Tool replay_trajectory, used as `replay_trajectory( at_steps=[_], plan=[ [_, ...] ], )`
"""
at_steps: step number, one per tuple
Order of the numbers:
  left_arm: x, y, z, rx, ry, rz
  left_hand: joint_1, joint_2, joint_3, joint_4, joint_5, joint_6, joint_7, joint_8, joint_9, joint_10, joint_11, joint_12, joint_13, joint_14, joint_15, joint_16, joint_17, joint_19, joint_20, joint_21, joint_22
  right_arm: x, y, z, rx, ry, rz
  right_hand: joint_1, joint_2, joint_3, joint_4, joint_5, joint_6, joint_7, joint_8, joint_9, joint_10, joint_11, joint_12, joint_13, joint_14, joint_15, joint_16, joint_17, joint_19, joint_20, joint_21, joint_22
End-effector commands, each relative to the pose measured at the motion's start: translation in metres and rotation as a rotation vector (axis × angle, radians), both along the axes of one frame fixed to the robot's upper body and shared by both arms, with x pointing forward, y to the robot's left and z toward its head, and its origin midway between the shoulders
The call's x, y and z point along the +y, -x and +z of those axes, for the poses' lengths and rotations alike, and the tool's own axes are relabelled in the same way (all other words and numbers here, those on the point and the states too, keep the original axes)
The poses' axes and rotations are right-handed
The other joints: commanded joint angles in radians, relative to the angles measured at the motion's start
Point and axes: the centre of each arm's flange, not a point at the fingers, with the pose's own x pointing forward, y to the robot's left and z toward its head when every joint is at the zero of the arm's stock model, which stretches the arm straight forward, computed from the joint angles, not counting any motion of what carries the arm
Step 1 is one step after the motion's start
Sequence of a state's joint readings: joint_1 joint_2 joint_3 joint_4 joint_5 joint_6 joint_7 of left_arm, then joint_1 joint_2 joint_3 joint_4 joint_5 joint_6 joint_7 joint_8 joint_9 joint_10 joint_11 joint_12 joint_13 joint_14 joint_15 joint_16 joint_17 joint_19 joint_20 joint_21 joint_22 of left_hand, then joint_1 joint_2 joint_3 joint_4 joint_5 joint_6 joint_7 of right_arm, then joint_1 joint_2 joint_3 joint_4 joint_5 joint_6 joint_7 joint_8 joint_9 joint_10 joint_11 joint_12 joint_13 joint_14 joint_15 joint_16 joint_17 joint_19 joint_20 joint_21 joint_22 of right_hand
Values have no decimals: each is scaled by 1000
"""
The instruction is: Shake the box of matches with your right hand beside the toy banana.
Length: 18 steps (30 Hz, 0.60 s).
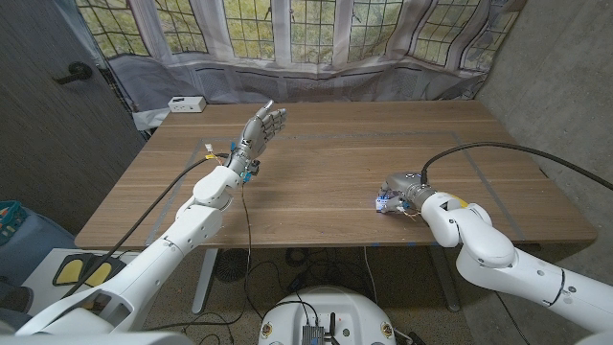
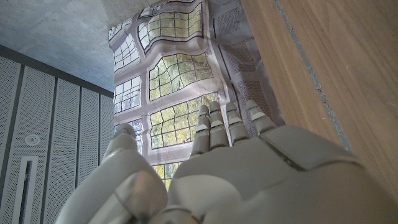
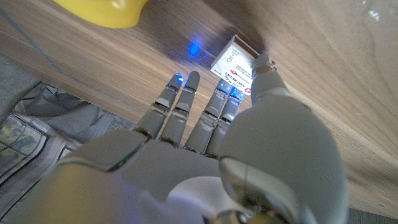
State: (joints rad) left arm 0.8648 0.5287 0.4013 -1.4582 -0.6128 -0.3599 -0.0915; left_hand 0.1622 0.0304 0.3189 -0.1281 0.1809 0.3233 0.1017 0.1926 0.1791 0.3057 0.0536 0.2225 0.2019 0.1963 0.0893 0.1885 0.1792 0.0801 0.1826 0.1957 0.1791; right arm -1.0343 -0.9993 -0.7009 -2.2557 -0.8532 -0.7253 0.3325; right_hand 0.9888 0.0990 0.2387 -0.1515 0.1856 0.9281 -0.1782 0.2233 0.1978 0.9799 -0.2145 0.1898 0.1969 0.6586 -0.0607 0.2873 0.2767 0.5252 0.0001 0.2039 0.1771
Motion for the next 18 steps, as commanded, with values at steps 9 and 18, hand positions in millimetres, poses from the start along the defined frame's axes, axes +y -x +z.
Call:
replay_trajectory(
  at_steps=[9, 18],
  plan=[
    [-1, -1, 0, 2, -4, -8, 2, 3, 4, -1, -2, 12, -2, 1, 4, 5, 0, -3, 3, 2, 1, 2, 3, 3, 11, 5, 4, 0, 1, 0, 11, 46, -37, 1, -7, -23, 7, 5, -36, -37, -19, 3, -65, 0, -5, 5, -36, -46, -14, -5, -18, 18, -3, 1],
    [-1, -2, 0, 3, -2, -8, 1, 3, 4, -1, -2, 13, -3, 1, 4, 3, -2, -4, 3, 0, 3, 2, 3, 2, 12, 5, 4, -1, 0, 0, 32, 63, -63, -28, -34, -28, 12, 15, -154, -35, -42, 1, -170, 0, -13, 5, -67, -36, -52, -24, -41, 38, -8, 1]
  ],
)
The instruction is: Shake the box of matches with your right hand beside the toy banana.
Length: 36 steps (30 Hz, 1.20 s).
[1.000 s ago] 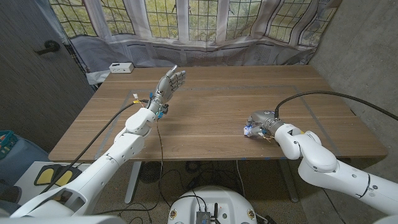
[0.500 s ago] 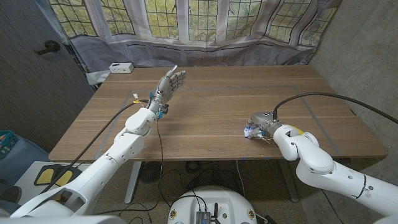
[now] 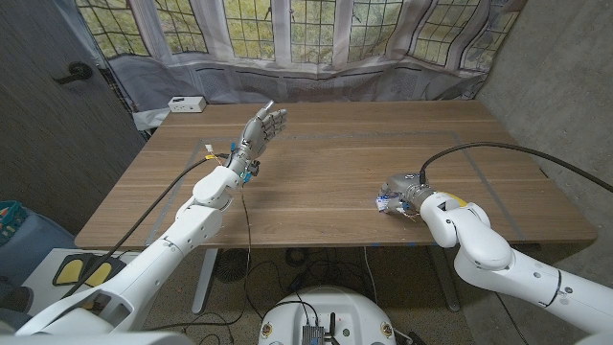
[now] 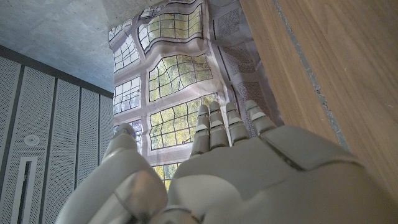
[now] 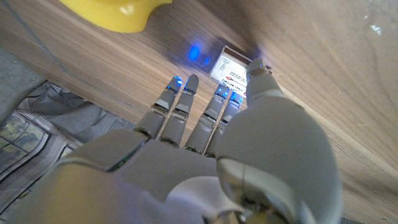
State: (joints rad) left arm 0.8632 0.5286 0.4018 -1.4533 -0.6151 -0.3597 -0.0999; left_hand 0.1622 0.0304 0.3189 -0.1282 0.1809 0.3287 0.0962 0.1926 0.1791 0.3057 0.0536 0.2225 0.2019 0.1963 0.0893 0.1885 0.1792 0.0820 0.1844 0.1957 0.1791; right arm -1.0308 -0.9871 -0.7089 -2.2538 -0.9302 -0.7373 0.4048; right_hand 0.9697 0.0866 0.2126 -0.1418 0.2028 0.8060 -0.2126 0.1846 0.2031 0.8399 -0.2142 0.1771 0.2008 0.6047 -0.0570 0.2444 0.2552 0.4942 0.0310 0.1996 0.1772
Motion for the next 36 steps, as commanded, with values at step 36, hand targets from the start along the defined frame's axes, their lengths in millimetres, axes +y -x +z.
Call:
replay_trajectory(
  at_steps=[36],
  plan=[
    [11, 0, -3, 7, 0, -7, 3, 7, 8, -1, -2, 8, 0, 1, 4, 5, -3, -4, 3, 0, 3, 2, 3, 0, 14, 5, 4, 13, 18, 36, -48, 30, -8, -129, -37, -44, 37, -6, -227, 51, 22, -1, -255, 74, 18, 5, -155, 6, -35, 9, -77, -5, -4, 1]
  ],
)
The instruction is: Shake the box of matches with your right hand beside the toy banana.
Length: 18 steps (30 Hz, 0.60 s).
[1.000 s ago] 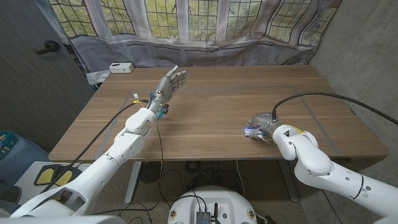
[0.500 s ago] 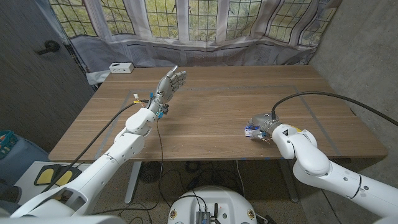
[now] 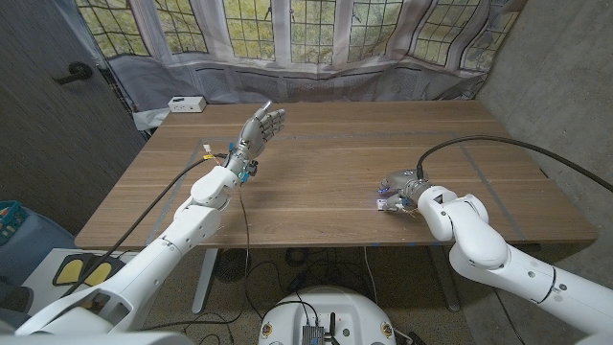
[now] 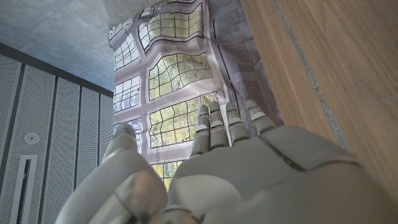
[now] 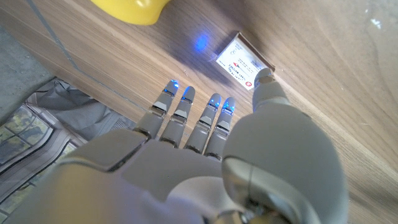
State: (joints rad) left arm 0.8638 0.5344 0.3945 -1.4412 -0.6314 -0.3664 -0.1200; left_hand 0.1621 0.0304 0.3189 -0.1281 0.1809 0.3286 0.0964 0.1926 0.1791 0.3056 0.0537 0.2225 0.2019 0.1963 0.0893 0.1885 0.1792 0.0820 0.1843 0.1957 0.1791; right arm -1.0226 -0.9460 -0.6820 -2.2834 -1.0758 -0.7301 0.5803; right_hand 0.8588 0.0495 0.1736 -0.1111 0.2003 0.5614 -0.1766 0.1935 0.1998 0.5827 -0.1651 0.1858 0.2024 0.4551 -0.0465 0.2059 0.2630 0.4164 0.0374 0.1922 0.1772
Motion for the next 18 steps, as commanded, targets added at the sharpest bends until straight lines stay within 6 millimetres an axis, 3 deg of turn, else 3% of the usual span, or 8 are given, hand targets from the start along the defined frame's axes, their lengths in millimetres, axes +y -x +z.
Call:
replay_trajectory(
  at_steps=[1, 4, 6, 7, 8, 13, 18],
  plan=[
    [4, 1, -2, 5, -3, -1, 4, 8, 8, -1, -2, 8, 0, 1, 4, 5, -1, -4, 3, 1, 4, 2, 3, 0, 14, 5, 4, 4, 11, 18, -69, -32, 34, -20, 0, -3, 3, -3, 30, 30, 18, 2, 9, 44, 13, 2, 5, -16, 7, -4, 8, -28, 7, 0],
    [6, 2, -3, 4, -5, 1, 5, 9, 9, -1, -2, 9, 0, 1, 4, 5, -2, -4, 3, 1, 4, 2, 3, -1, 14, 5, 4, 2, 14, 22, -94, -68, 52, -27, 2, -1, 3, -3, 54, 46, 26, 1, 34, 56, 21, 0, 30, -26, 13, -10, 29, -47, 14, 0],
    [6, 2, -3, 5, -4, -1, 6, 10, 10, -2, -1, 9, -1, 1, 4, 3, 0, -4, 3, 1, 4, 2, 3, 0, 14, 5, 4, 1, 17, 23, -115, -85, 57, -34, 4, 1, 3, -4, 37, 67, 17, 0, 15, 91, 12, -2, 22, -23, 7, -16, 33, -55, 14, -1],
    [6, 3, -3, 4, -5, -1, 6, 11, 11, -2, -1, 9, -1, 1, 4, 3, 0, -4, 3, 1, 4, 2, 3, 0, 15, 5, 4, -1, 18, 24, -122, -101, 63, -38, 8, 3, 4, -5, 20, 77, 10, -1, -4, 115, 6, -3, 9, -16, 0, -19, 36, -58, 14, -1],
    [6, 3, -3, 4, -6, 0, 7, 12, 11, -2, -1, 10, -3, 2, 4, 4, 0, -4, 3, 0, 4, 2, 3, -1, 14, 5, 4, -1, 19, 25, -130, -116, 69, -63, 20, 1, 17, -9, -4, 90, 1, -1, -21, 127, 2, -4, -3, -8, -2, -19, 36, -59, 13, -2],
    [7, 4, -4, 4, -8, -2, 9, 14, 13, -2, -1, 11, -1, 2, 4, 5, 0, -4, 3, 1, 3, 2, 3, -1, 14, 5, 4, -7, 26, 29, -171, -204, 111, -104, 33, 5, 21, -14, -154, 152, -24, -2, -138, 181, -10, -6, -82, 23, -19, -29, 38, -56, 9, -2],
    [8, 6, -4, 1, -12, -4, 11, 16, 15, -3, -2, 12, -2, 2, 4, 7, -1, -3, 3, 1, 4, 2, 3, -1, 14, 5, 4, -10, 34, 35, -242, -285, 155, -130, 39, 9, 21, -17, -240, 183, -22, -3, -225, 198, -11, -6, -149, 37, -25, -33, 16, -49, 0, -3]
  ],
)
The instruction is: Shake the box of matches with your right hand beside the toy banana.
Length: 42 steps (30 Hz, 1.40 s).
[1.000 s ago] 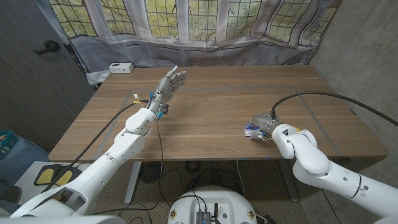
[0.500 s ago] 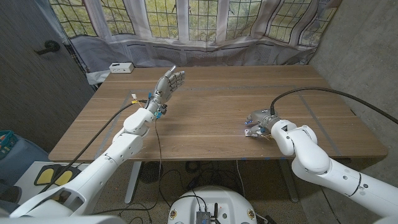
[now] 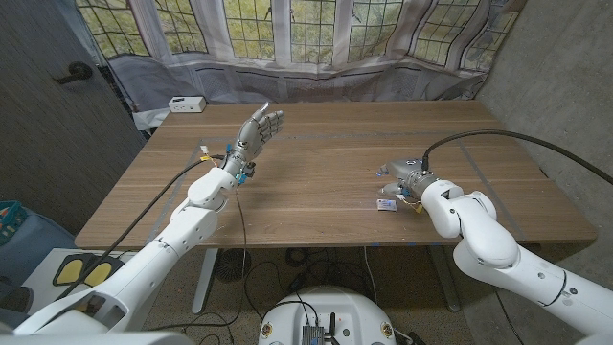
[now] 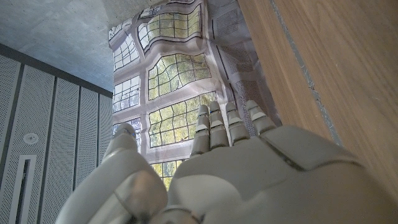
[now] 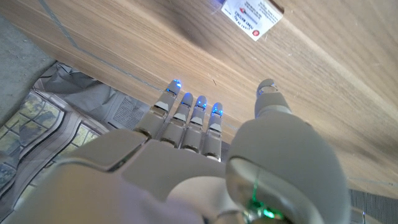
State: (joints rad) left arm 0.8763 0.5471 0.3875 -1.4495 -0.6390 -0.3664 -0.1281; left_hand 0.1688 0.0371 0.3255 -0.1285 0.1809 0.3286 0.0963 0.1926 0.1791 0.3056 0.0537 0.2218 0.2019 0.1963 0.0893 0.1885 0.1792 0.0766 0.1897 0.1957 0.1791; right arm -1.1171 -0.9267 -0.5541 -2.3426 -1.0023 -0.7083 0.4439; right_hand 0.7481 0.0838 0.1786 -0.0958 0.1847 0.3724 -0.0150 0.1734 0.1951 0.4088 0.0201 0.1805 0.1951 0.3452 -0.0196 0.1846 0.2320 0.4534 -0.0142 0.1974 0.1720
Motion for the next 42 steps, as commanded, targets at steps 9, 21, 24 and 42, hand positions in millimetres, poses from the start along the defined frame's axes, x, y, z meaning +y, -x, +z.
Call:
replay_trajectory(
  at_steps=[9, 21, 24, 42],
  plan=[
    [6, 7, -4, -7, -6, -15, 7, 13, 11, -3, -2, 12, 3, 1, 4, 4, 3, -4, 3, 2, -2, 2, 3, 6, 7, 5, 4, -15, 22, 19, -236, -362, 234, -35, 10, 7, 6, -1, -72, 62, 6, 1, -74, 34, 2, 1, -61, 22, 2, -3, -33, -8, -7, 1],
    [7, 10, -8, -4, -14, -20, 10, 15, 14, -4, -2, 12, 5, 1, 4, 4, 2, -3, 3, 2, -4, 2, 2, 5, 7, 5, 4, -25, 12, 28, -314, -560, 328, -64, 17, 5, 16, -3, -71, 77, 13, -1, -89, 60, 5, 0, -95, 37, 1, -1, -65, -16, -16, -1],
    [8, 10, -7, -4, -21, -9, 10, 15, 15, -4, -3, 11, 5, 1, 4, 3, 3, -4, 3, 2, -3, 2, 2, 6, 7, 6, 4, -33, 2, 31, -318, -663, 389, -79, 18, 1, 21, -4, -63, 77, 18, -1, -99, 63, 5, 0, -109, 39, 1, 1, -80, -14, -18, -1],
    [11, 12, -1, -15, -18, 39, 13, 16, 17, -5, -4, 9, 7, -1, 4, 1, 4, -5, 3, 0, -3, 1, 2, 5, 7, 5, 4, -54, -52, 49, -306, -1022, 651, -146, 14, -20, 43, -9, -73, 77, 22, -2, -115, 66, 11, 0, -143, 49, 9, 4, -120, -9, -16, 0]
  ],
)
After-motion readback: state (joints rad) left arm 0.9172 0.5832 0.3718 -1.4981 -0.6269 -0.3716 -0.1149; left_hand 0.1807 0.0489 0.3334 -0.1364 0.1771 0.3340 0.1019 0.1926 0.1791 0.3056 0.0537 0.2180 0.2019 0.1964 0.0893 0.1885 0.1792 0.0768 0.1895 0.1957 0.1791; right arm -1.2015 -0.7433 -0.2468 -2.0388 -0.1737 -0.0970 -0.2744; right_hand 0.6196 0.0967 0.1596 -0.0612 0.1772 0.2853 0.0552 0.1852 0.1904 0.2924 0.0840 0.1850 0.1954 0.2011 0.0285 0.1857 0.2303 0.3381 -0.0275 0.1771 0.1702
